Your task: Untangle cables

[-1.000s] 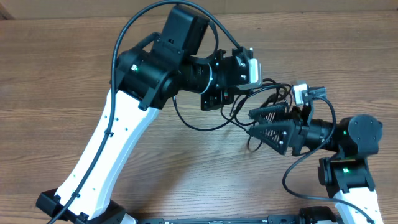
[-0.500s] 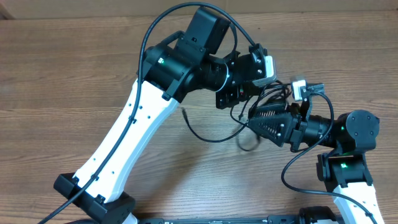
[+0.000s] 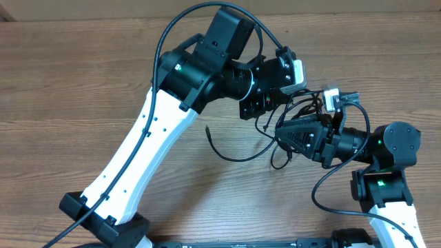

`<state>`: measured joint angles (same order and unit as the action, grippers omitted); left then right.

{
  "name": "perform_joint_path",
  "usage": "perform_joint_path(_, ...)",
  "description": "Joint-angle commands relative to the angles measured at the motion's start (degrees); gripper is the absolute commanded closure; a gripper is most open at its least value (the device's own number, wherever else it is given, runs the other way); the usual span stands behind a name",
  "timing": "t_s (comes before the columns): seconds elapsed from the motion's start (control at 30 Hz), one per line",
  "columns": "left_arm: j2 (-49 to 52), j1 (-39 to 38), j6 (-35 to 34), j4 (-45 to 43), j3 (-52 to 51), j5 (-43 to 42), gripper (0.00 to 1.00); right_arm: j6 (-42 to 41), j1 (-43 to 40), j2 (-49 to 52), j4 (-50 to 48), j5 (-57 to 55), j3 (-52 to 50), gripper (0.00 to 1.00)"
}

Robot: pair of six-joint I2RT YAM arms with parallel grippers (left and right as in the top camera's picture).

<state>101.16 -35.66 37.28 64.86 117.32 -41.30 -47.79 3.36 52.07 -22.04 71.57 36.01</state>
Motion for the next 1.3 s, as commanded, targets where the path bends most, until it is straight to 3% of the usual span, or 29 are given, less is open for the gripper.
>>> perform_joint_path(0.0,-0.31,-0.39,-1.79,-0.37,0.04,-0.74,0.96,0.31,-0.11,-0.24,-0.44,-0.13,0.81,0.79)
perform_joint_path(0.23,-0.31,-0.42,-2.14,0.52,0.04,-1.68,0.96,0.31,-0.11,-0.24,-0.44,-0.15,0.81,0.84)
perform_joint_path(0.33,-0.31,-0.42,-2.14,1.20,0.04,-1.68,0.96,0.26,-0.11,-0.24,-0.42,-0.90,0.81,0.96)
perform_joint_path(0.7,-0.31,-0.37,-2.12,4.13,0.04,-0.31,0.96,0.26,-0.13,-0.24,-0.76,-2.54,0.81,0.96)
perform_joint_path(0.97,-0.31,-0.37,-1.01,9.75,0.04,1.88,0.96,-0.22,-0.35,-0.24,-9.84,-2.56,0.81,0.96)
perform_joint_path(1.13,-0.31,-0.37,0.74,12.46,0.04,1.42,0.96,-0.22,-3.56,-0.24,-12.17,-2.51,0.81,0.96)
perform_joint_path(1.27,-0.33,-0.37,4.57,13.97,0.04,-4.02,0.96,-0.50,-8.74,-0.24,-11.98,-2.49,0.81,0.96)
